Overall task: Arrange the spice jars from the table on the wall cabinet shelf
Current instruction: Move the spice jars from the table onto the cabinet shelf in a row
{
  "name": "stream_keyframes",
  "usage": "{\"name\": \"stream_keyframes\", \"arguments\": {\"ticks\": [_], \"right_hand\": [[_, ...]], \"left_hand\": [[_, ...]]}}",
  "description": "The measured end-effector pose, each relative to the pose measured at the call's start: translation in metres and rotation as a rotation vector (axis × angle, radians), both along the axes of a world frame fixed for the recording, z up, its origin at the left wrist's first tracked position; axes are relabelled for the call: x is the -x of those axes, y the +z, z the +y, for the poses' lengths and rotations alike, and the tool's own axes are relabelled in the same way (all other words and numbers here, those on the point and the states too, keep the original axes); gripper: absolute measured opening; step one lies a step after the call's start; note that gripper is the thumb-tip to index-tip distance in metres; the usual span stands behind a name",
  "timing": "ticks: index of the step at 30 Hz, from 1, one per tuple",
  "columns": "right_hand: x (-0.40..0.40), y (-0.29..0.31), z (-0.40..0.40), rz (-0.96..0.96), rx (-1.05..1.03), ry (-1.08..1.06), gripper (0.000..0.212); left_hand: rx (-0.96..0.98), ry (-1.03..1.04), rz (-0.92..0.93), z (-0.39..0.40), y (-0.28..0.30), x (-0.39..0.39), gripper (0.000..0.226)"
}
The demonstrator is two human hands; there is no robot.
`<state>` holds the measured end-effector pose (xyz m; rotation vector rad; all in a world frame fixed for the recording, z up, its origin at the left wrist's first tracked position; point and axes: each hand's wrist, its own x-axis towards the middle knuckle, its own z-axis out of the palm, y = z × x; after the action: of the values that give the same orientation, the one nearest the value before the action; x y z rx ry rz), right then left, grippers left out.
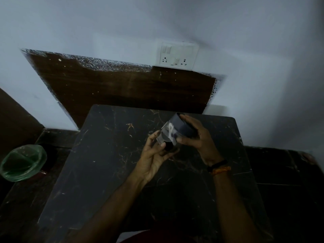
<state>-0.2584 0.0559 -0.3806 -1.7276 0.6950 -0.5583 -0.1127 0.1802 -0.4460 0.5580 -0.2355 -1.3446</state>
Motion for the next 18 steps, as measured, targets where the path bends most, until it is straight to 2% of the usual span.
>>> {"name": "stream_keyframes", "arguments": {"ticks": [6, 10, 16, 18], "right_hand": [[-0.011, -0.001, 0.021, -0.073, 0.037, -0.214, 0.063], [-0.014, 0.000, 0.024, -0.136, -0.040, -0.291, 0.070], [0.001, 0.005, 0.024, -0.275, -0.141, -0.257, 0.083], [0.004, 0.007, 0.024, -0.321, -0.192, -0.211, 0.085]], "left_hand": [[-0.019, 0.120, -0.080, -0.001, 0.015, 0.007, 0.080], [-0.044, 0.155, -0.109, 0.002, 0.030, 0.012, 0.085], [-0.021, 0.046, -0.098, 0.011, 0.045, 0.015, 0.058], [-0.026, -0.019, -0.028, 0.014, 0.050, 0.015, 0.058]]}}
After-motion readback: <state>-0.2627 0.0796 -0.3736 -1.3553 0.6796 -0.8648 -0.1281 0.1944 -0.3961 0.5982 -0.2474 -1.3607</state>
